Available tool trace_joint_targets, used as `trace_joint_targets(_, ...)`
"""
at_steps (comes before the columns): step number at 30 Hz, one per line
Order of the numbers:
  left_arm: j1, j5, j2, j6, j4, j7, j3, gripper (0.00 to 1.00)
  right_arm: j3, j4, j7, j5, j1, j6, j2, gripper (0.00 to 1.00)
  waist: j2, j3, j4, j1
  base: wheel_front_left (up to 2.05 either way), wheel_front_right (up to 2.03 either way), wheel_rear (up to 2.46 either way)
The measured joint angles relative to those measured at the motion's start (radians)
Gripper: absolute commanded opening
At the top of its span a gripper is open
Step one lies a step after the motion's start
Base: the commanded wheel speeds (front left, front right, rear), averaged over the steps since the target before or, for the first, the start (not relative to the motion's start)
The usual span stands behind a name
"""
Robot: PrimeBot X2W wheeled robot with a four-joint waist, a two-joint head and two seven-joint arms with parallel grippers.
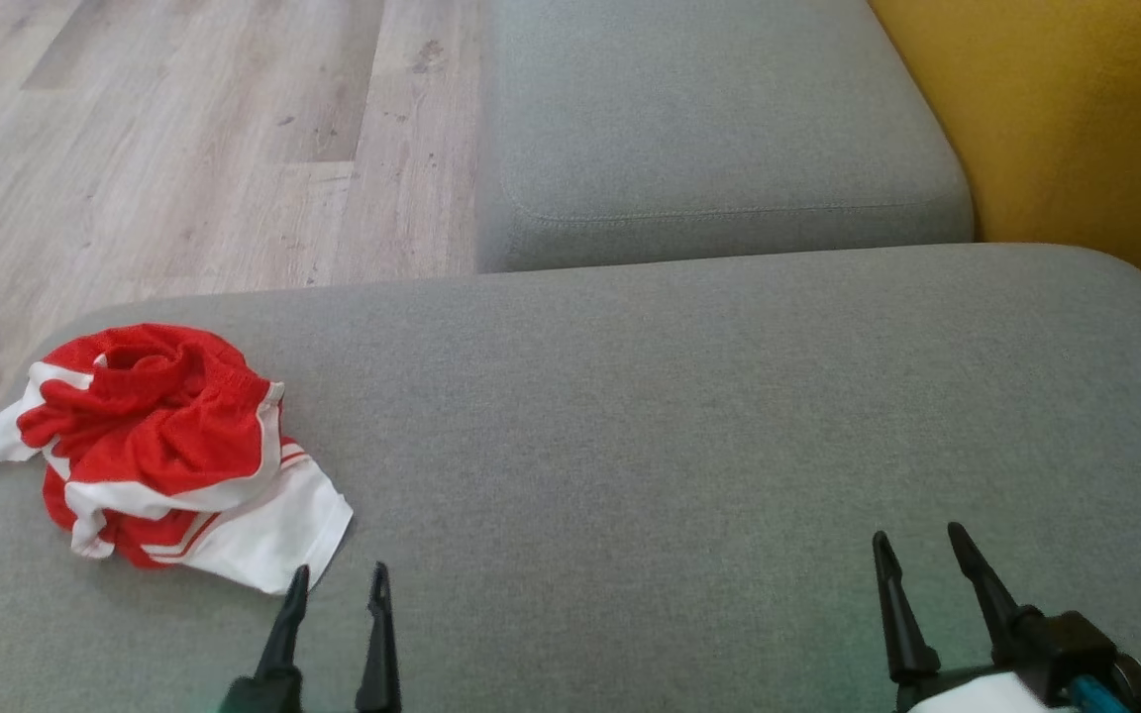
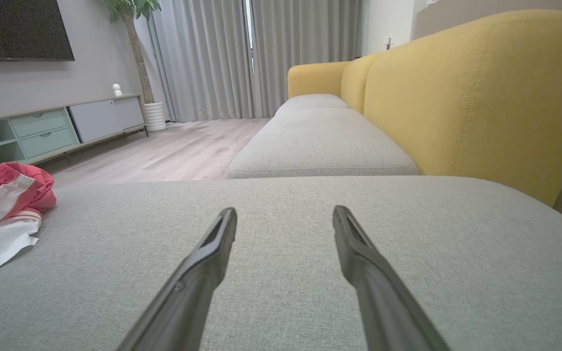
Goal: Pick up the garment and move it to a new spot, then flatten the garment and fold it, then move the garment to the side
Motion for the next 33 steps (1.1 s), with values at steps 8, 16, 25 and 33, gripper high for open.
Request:
trace_joint_targets(8,0.0,0.077,0.0,0.008,0.0,-0.019,-0.018,1.0,0.005,0.001,-0.02,-0.074,0.001,0.0,0.0,1.0,0.0,-0.005,-0.003,0.0,0.0,0.0,0.0)
trace_joint_targets(16,0.0,0.078,0.0,0.008,0.008,-0.019,-0.018,1.0,0.003,0.007,-0.02,-0.074,0.002,0.0,0.0,1.0,0.0,-0.007,-0.005,0.0,0.0,0.0,0.0)
trace_joint_targets(25,0.0,0.078,0.0,0.008,0.014,-0.019,-0.018,1.0,0.003,0.014,-0.02,-0.074,0.002,0.0,0.0,1.0,0.0,-0.007,-0.003,0.0,0.0,0.0,0.0)
trace_joint_targets(33,-0.001,0.078,0.0,0.007,0.018,-0.019,-0.016,1.0,-0.001,0.015,-0.02,-0.065,0.012,0.0,0.0,1.0,0.0,-0.007,0.04,0.0,0.0,0.0,0.0)
